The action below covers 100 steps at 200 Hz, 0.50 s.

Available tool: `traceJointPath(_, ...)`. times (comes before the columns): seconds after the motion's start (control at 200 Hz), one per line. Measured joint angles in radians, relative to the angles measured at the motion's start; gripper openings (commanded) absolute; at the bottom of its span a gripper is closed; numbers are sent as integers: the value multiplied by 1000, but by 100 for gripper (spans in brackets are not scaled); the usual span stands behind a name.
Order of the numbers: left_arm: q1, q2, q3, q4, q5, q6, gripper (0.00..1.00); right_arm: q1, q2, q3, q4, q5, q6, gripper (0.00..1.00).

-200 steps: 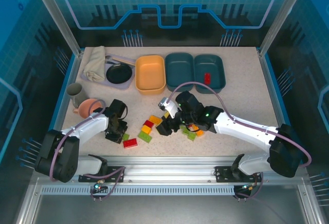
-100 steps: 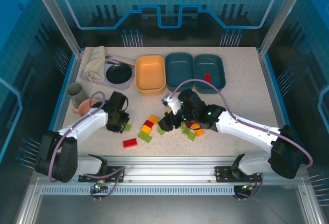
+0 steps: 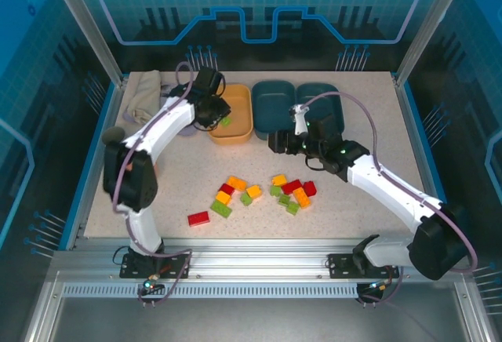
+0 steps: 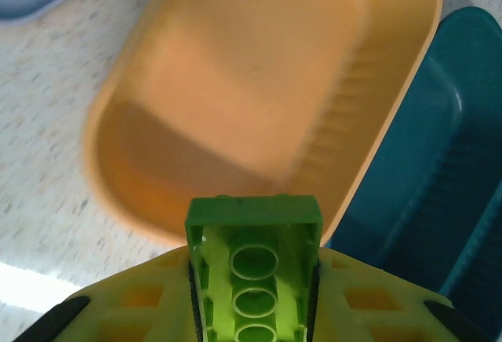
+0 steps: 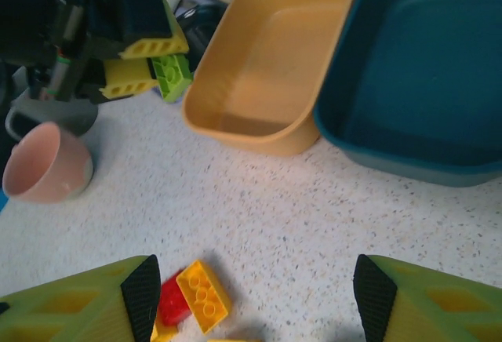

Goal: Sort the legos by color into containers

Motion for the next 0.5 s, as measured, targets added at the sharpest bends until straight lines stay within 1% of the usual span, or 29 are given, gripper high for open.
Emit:
traceJointPath(0.18, 0, 271, 283, -80, 8, 76, 30, -52, 75, 66, 34, -4, 69, 69)
traceJointPath(0.285, 2, 399, 416, -121, 16, 101, 31, -69, 92, 97, 35, -3, 88, 68)
traceJointPath(0.4, 7, 492, 492, -152, 35, 111, 32, -81, 92, 118, 12, -4, 95, 68)
traceJointPath(0.5, 13, 537, 512, -173, 47, 112, 38, -91, 87, 116, -39, -3, 103, 68)
